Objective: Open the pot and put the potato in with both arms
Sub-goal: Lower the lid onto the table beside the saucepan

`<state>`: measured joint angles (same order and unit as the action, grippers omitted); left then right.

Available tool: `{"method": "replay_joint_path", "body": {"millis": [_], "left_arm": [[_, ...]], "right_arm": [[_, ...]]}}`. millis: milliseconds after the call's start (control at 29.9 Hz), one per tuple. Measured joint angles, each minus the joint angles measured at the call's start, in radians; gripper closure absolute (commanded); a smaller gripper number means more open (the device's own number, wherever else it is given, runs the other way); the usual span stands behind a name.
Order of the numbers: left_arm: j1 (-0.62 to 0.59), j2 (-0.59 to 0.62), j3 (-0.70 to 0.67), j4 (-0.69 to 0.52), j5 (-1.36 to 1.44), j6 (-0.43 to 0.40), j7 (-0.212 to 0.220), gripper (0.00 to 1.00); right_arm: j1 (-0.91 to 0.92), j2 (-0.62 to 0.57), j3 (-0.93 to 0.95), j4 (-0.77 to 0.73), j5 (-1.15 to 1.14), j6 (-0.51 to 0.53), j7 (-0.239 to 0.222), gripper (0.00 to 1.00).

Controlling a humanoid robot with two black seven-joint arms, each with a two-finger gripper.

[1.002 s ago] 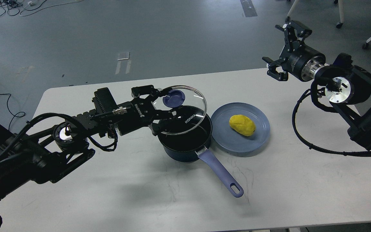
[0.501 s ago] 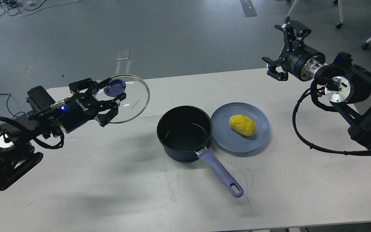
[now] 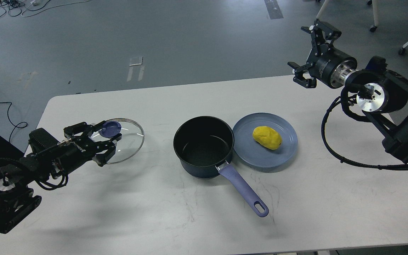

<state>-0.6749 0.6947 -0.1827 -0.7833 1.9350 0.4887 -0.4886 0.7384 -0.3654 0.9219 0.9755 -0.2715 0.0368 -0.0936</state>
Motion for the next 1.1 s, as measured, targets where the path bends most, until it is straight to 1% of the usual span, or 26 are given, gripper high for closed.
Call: {"method": "replay_joint_path", "body": {"millis": [167,200,267,534,635,668,701,735,768,1102], "left_arm": [[0.015,-0.047,0.0,0.05,-0.015,0.0,0.0,0.67],[0.018,-0.05,0.0,0.054,-0.02,0.0,0.0,0.64],[0.024,-0.055,0.001,0.066,-0.027,0.0,0.0,0.63],[0.069,-0.082,0.002,0.11,-0.058,0.0,0.0,0.62],[0.082,-0.084,0.005,0.113,-0.06,0.0,0.0,0.58],[0.084,-0.084,0.008,0.113,-0.061,0.001,0.0,0.49],[0.085,-0.084,0.011,0.113,-0.062,0.001,0.0,0.27],[0.085,-0.084,0.013,0.114,-0.062,0.001,0.0,0.12],[0.085,-0.084,0.015,0.114,-0.065,0.001,0.0,0.02],[0.077,-0.084,0.031,0.087,-0.186,-0.001,-0.001,0.01]], "right_arm": [[0.001,-0.002,0.0,0.0,0.0,0.0,0.0,0.0],[0.001,-0.003,0.0,0.0,0.0,0.0,0.0,0.0],[0.001,-0.005,0.001,0.0,0.0,0.0,0.0,0.0],[-0.002,-0.009,0.002,0.0,0.0,0.0,0.0,0.0],[-0.002,-0.009,0.003,0.0,0.0,0.0,0.0,0.0],[-0.003,-0.009,0.004,0.0,0.0,0.0,0.0,0.0],[-0.003,-0.009,0.004,0.0,0.0,0.0,0.0,0.0],[-0.003,-0.009,0.004,0.0,0.0,-0.001,0.0,0.0],[-0.003,-0.009,0.005,0.0,0.0,-0.003,0.0,0.0],[-0.001,-0.009,0.006,0.0,0.0,-0.006,0.0,0.0]]}}
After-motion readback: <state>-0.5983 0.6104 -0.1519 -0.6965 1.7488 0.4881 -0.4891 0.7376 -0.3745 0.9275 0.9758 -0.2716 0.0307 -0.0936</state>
